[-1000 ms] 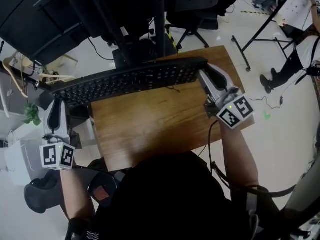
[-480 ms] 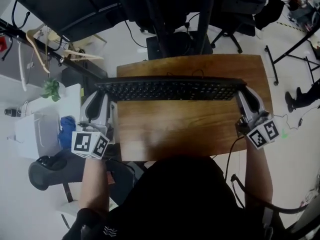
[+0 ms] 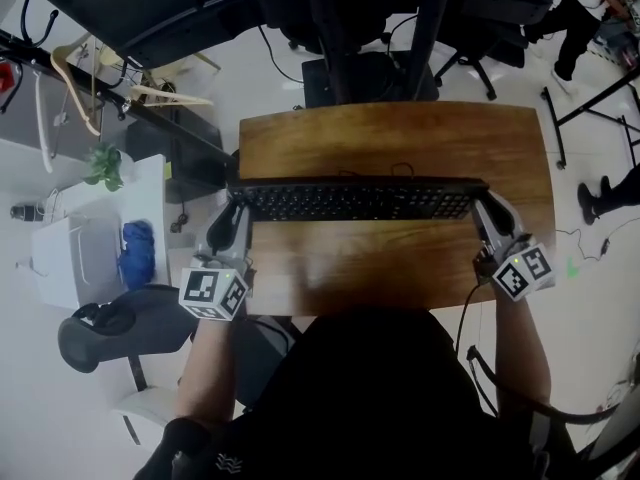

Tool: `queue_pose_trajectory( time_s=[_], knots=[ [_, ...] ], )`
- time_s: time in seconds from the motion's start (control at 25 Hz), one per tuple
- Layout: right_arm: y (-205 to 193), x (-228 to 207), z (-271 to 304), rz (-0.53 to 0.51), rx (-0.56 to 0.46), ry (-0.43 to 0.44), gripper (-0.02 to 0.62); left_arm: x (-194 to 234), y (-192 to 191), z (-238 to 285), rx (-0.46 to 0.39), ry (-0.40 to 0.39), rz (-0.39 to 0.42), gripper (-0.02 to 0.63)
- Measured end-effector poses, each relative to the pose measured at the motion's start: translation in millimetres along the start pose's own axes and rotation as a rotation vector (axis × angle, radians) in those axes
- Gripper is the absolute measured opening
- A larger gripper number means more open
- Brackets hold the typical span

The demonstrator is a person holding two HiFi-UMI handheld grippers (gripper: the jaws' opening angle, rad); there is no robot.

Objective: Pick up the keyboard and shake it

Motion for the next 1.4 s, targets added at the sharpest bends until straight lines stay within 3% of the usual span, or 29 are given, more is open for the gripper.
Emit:
queue_pose_trajectory(
  time_s=[0.6,1.0,1.4],
  knots=[
    [-86.1,-20.6,14.1,0.108,0.219,-0.038,0.087,0.6,-94.8,14.7,0.192,0.025,-0.101,0.084],
    [-128.0,-31.1,24.0,0.204,0.325,-0.074,0.088,7.8,-139.2,32.0,0.321,0.001,-0.119,0.084],
    [-138.6,-42.6,46.1,0.249,0.369,-0.141,0.092,18.9,-156.9,58.9,0.384,0.026,-0.156,0.084]
  ],
)
Point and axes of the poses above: the fingertips, and each gripper's own axes: z forward along the fingers, x to its left, y out of its top, the point moved 6 cm from there along -z, backward along the fingers, and after that the axes turned 3 degrees about -y, right-handed, at the moved point
